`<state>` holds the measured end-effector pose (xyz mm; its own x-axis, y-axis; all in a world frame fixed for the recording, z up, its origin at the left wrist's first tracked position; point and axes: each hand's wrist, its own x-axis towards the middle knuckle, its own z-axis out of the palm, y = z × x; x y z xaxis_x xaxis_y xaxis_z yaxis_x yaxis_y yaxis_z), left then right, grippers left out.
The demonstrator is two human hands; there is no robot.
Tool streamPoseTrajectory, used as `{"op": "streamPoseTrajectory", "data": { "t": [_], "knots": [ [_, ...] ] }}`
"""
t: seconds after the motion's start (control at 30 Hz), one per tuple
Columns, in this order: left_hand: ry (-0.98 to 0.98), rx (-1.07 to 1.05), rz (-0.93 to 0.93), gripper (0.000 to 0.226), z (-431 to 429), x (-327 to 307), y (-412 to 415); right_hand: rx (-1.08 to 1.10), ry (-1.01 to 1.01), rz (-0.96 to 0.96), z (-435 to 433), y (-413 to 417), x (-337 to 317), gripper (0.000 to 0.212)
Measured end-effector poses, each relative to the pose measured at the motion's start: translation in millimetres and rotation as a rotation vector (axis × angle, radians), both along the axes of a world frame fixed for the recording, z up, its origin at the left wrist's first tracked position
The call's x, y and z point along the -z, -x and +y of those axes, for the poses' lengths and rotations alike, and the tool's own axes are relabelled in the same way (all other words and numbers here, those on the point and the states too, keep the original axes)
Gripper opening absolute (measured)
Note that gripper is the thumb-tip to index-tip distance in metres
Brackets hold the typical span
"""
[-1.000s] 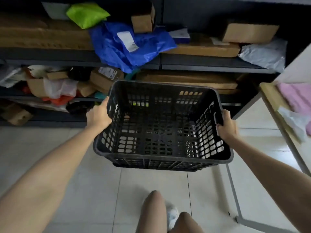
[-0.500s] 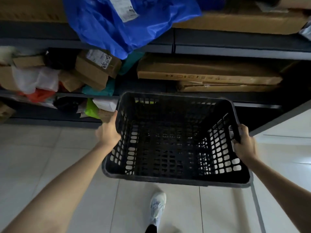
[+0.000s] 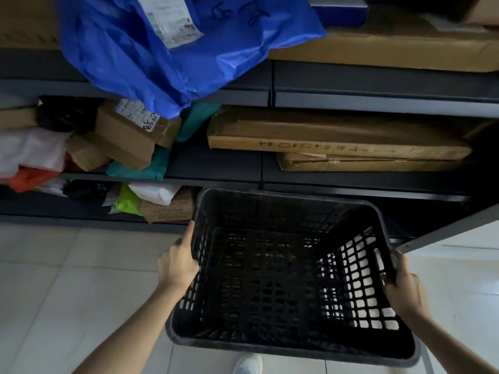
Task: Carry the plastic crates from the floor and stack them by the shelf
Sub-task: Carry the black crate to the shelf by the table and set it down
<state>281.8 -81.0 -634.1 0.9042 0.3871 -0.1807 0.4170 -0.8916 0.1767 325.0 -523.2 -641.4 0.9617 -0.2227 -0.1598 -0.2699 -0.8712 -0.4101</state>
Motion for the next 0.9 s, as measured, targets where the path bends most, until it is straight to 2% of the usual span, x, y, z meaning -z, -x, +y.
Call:
{"op": "streamPoseTrajectory", "data": {
  "t": [0.3, 0.5, 0.9],
  "knots": [
    [0.052, -0.05, 0.004, 0.09, -2, 9, 21, -0.028, 0.003, 0.019, 6, 6, 6, 0.06],
    [0.055, -0.027, -0.074, 0.09, -8, 15, 11, 0.014, -0.036, -0.016, 1, 9, 11, 0.059],
    [0.119, -0.066, -0.089, 0.091, -5, 28, 5, -0.104, 0.035, -0.01, -3, 0, 24, 0.068]
  ]
}}
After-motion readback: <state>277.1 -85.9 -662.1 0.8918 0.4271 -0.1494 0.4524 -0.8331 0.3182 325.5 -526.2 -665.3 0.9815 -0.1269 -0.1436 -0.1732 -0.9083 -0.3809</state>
